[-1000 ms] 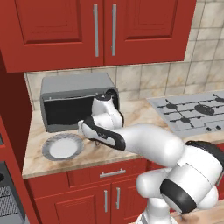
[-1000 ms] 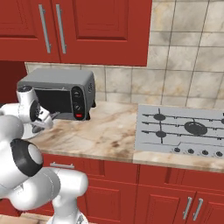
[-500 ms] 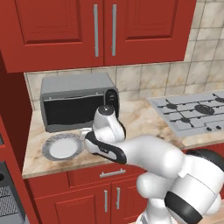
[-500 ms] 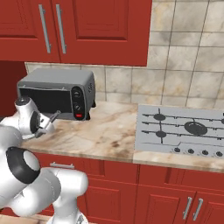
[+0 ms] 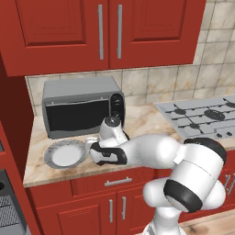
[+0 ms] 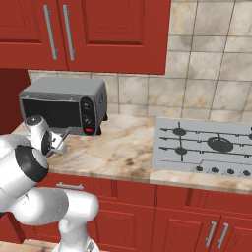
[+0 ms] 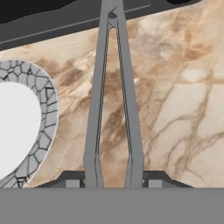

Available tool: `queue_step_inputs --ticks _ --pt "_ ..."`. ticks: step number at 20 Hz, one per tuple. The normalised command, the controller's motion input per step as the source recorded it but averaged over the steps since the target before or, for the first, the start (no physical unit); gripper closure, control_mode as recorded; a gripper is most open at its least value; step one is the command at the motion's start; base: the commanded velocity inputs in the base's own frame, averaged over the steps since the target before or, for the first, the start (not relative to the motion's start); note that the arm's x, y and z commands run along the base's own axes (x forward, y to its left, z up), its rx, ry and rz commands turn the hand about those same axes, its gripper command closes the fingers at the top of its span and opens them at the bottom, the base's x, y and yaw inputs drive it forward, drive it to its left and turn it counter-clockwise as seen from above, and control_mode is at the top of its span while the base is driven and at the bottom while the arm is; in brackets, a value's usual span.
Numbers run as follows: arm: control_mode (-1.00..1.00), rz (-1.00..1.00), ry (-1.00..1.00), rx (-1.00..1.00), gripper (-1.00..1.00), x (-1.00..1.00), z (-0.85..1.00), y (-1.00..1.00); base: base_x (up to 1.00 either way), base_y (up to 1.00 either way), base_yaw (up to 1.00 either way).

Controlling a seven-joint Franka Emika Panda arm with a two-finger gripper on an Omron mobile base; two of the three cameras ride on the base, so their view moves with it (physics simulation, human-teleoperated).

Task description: Pick up the tongs from the counter and place them near the plate next to the oven.

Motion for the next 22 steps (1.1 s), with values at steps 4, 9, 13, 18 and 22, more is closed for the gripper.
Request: queue_step_inputs --ticks 4,9,13,18,22 --pt "-1.0 0.0 0.0 0.0 1.0 0.09 -0.32 0.0 0.0 0.0 0.0" --pt "-1.0 0.0 0.0 0.0 1.0 0.13 -0.24 0.0 0.0 0.0 0.0" --pt "-1.0 0.0 -0.01 0.0 -1.0 0.05 -0.08 0.0 0.0 0.0 0.0" --pt "-1.0 -0.01 0.0 0.0 -1.0 0.0 0.23 0.0 0.0 0.0 0.0" --pt "-1.0 -0.02 -0.02 0.0 -1.0 -0.02 0.89 0.0 0.0 0.0 0.0"
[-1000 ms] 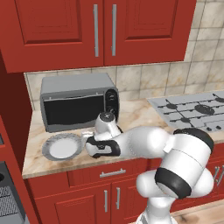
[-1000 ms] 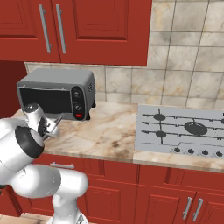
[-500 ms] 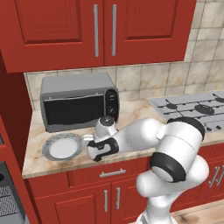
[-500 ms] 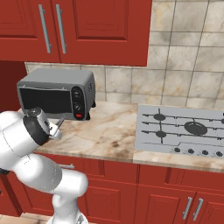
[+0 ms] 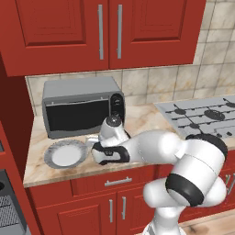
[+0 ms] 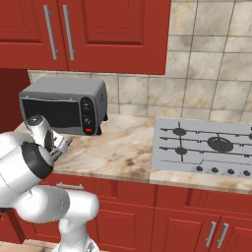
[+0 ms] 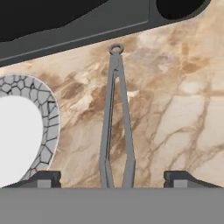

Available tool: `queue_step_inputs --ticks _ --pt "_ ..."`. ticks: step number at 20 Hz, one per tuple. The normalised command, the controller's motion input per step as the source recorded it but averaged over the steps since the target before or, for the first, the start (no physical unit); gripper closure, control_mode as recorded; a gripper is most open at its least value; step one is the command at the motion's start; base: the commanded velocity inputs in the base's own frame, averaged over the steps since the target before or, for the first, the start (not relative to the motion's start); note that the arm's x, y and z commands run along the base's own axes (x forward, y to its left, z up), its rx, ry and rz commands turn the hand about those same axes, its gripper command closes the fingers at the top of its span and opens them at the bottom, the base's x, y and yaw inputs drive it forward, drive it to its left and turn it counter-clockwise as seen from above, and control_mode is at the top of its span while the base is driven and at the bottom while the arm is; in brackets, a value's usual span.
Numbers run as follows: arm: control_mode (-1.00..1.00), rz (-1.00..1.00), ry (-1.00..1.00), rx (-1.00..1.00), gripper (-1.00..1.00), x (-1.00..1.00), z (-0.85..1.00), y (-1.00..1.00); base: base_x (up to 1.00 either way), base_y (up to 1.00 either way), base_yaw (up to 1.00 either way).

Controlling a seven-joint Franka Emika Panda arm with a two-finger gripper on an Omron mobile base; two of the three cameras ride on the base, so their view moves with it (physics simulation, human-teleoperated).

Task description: Pick up the tongs from the counter and place them near the plate next to the oven.

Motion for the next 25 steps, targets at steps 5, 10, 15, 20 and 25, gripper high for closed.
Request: queue_step_inputs --ticks 5,10,15,20,25 --pt "-1.0 0.0 -0.06 0.0 -1.0 -0.31 1.0 0.0 0.0 0.0 0.0" --pt "-1.0 0.0 -0.12 0.03 -1.0 -1.0 0.89 -0.08 0.0 0.0 0.0" --pt "-1.0 0.03 -0.13 0.2 -1.0 -1.0 0.39 -0.67 0.0 0.0 0.0" --pt "-1.0 0.0 -0.06 0.32 -1.0 -1.0 0.12 -1.0 0.0 0.0 0.0" --pt "-1.0 -0.12 -0.07 0.28 -1.0 -1.0 -0.19 -0.91 0.0 0.0 0.0"
